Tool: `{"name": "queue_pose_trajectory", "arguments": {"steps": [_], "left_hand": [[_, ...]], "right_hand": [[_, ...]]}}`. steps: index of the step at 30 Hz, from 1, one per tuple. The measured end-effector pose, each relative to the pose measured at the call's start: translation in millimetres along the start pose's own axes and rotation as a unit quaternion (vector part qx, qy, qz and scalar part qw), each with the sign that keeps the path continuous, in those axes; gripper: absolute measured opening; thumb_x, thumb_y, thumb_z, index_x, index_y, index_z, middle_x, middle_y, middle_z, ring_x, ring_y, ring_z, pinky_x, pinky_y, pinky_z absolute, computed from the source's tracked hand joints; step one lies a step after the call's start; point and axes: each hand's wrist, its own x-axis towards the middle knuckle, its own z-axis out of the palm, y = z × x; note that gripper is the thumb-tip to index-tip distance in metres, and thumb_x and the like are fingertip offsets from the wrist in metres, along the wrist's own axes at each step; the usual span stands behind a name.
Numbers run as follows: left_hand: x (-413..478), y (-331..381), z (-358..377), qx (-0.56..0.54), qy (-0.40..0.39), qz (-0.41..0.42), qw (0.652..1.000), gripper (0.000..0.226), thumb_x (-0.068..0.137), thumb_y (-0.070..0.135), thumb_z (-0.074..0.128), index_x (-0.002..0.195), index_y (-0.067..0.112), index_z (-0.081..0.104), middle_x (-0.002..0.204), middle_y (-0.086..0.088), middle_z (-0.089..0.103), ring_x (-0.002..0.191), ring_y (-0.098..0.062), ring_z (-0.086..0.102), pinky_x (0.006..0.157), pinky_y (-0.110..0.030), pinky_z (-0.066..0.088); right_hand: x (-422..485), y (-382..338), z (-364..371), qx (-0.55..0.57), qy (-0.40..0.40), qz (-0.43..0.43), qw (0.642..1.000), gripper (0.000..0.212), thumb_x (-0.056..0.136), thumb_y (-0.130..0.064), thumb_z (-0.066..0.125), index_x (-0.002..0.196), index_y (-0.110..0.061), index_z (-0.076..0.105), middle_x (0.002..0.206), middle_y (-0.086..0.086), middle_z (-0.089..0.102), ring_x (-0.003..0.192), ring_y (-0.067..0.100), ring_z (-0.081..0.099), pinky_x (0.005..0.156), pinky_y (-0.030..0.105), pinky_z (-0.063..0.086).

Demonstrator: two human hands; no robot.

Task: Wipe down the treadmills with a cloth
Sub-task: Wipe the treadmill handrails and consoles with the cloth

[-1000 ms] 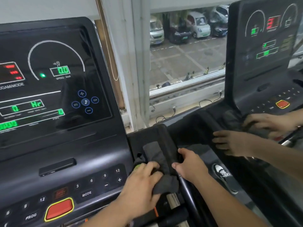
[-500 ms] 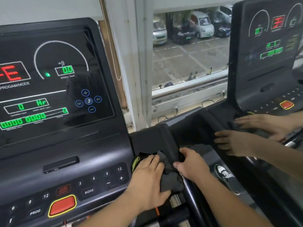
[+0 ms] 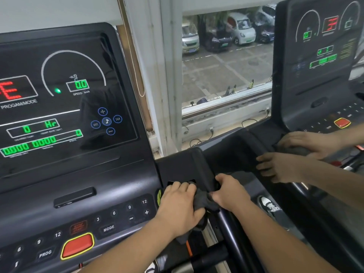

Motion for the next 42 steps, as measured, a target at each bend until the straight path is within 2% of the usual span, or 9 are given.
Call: {"name": "queue_pose_trajectory", "arguments": {"steps": [5, 8, 14, 19, 24, 29, 33, 38, 42], "left_hand": [[-36.6, -19.1, 6.8, 0.047, 0.146, 0.047, 0.987, 0.044, 0.075, 0.051, 0.059, 0.104, 0.018, 0.068, 0.124, -0.008, 0.058, 0.116, -0.033, 0.053, 0.109, -0.053, 0.040], [-22.7, -22.3, -5.7, 0.030, 0.200, 0.001, 0.979, 0.043, 0.073, 0.039, 0.070, 0.111, 0.018, 0.066, 0.126, -0.007, 0.055, 0.110, -0.032, 0.052, 0.094, -0.047, 0.043], [8.4, -4.8, 9.8, -0.017, 0.067, -0.026, 0.997, 0.061, 0.082, 0.048, 0.039, 0.133, 0.022, 0.058, 0.120, -0.004, 0.058, 0.104, -0.029, 0.057, 0.085, -0.041, 0.055], [4.2, -7.2, 14.6, -0.056, 0.061, 0.045, 0.996, 0.064, 0.077, 0.045, 0.044, 0.137, 0.025, 0.053, 0.131, 0.002, 0.053, 0.112, -0.027, 0.051, 0.100, -0.037, 0.047], [26.6, 3.7, 14.1, -0.068, 0.023, 0.003, 0.997, 0.077, 0.081, 0.055, 0.044, 0.154, 0.040, 0.028, 0.155, 0.005, 0.027, 0.131, -0.025, 0.034, 0.102, -0.043, 0.039], [-7.0, 5.4, 24.0, -0.056, 0.068, 0.005, 0.996, 0.073, 0.077, 0.055, 0.049, 0.146, 0.033, 0.046, 0.139, 0.004, 0.044, 0.121, -0.026, 0.044, 0.098, -0.041, 0.040], [-37.6, -13.0, 34.4, -0.052, 0.068, 0.130, 0.988, 0.071, 0.074, 0.048, 0.059, 0.142, 0.028, 0.051, 0.134, 0.001, 0.049, 0.120, -0.027, 0.050, 0.101, -0.040, 0.043], [44.3, -40.4, 8.6, -0.040, 0.034, 0.051, 0.997, 0.074, 0.090, 0.055, 0.046, 0.159, 0.036, 0.026, 0.167, -0.004, 0.021, 0.158, -0.031, -0.002, 0.128, -0.046, -0.001], [57.0, -23.0, 9.4, -0.082, 0.010, -0.008, 0.997, 0.076, 0.089, 0.055, 0.041, 0.160, 0.037, 0.020, 0.172, -0.002, 0.006, 0.158, -0.028, -0.009, 0.128, -0.046, -0.003]], "right_hand": [[0.7, 5.9, -3.3, 0.010, -0.006, 0.002, 1.000, 0.075, 0.084, -0.035, 0.076, 0.151, -0.028, 0.044, 0.135, -0.006, 0.063, 0.121, 0.020, 0.061, 0.087, 0.031, 0.048], [2.9, 5.1, -1.5, 0.011, -0.008, 0.003, 1.000, 0.075, 0.083, -0.032, 0.075, 0.151, -0.028, 0.044, 0.123, -0.006, 0.065, 0.110, 0.018, 0.062, 0.079, 0.029, 0.045], [1.7, 3.8, 0.6, 0.008, -0.005, 0.002, 1.000, 0.075, 0.080, -0.022, 0.065, 0.151, -0.031, 0.044, 0.131, -0.005, 0.064, 0.114, 0.020, 0.062, 0.079, 0.029, 0.046], [4.5, 5.8, 1.2, 0.000, -0.002, 0.000, 1.000, 0.071, 0.079, -0.025, 0.066, 0.147, -0.031, 0.048, 0.131, -0.004, 0.063, 0.115, 0.022, 0.061, 0.078, 0.030, 0.045], [6.2, 4.1, 0.9, 0.016, 0.009, -0.009, 1.000, 0.060, 0.074, -0.031, 0.063, 0.133, -0.036, 0.058, 0.117, -0.008, 0.068, 0.108, 0.019, 0.063, 0.082, 0.034, 0.053], [-1.4, 11.5, 2.2, 0.037, -0.001, -0.012, 0.999, 0.070, 0.080, -0.033, 0.070, 0.147, -0.034, 0.050, 0.135, -0.010, 0.063, 0.123, 0.017, 0.060, 0.096, 0.033, 0.052], [-0.9, 12.1, 1.7, 0.039, -0.002, -0.008, 0.999, 0.073, 0.079, -0.030, 0.068, 0.148, -0.035, 0.048, 0.137, -0.009, 0.062, 0.125, 0.019, 0.059, 0.093, 0.031, 0.049], [-2.6, 6.6, 1.4, 0.035, -0.001, -0.015, 0.999, 0.068, 0.078, -0.041, 0.070, 0.143, -0.039, 0.051, 0.131, -0.009, 0.066, 0.122, 0.022, 0.062, 0.097, 0.040, 0.053], [-4.4, 8.3, 4.6, 0.031, 0.002, -0.002, 1.000, 0.076, 0.078, -0.043, 0.070, 0.150, -0.037, 0.045, 0.137, -0.008, 0.063, 0.126, 0.022, 0.059, 0.100, 0.040, 0.052]]}}
